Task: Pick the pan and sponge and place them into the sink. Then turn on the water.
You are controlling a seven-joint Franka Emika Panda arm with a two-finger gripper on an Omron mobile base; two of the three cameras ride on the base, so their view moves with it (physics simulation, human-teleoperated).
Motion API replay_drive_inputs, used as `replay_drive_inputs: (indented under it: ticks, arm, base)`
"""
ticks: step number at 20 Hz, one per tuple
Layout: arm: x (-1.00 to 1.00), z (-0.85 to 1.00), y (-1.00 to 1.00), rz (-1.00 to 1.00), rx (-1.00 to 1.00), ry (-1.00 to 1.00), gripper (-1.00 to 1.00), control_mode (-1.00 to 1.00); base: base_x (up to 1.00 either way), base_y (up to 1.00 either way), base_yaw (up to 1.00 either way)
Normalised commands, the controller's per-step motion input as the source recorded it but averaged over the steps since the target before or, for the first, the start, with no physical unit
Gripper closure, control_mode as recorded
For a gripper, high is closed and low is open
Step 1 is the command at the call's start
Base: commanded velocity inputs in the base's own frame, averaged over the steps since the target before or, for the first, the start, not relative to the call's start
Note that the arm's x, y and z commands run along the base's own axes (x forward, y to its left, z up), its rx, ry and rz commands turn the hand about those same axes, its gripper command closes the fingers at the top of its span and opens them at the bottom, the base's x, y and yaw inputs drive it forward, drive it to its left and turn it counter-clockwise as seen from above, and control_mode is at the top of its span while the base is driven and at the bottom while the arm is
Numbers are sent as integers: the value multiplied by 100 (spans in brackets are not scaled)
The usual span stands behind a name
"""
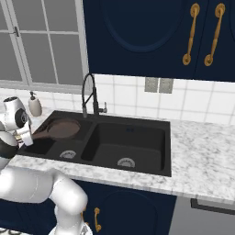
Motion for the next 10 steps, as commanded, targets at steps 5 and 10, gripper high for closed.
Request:
replay_drive_inputs:
  ticks: [5, 10]
  arm:
    - [8, -33, -42, 0, 1, -2, 100, -100]
    - [0, -33, -44, 0, 11, -10, 100, -100]
  base:
    - [0, 0, 0]
    - [0, 0, 0]
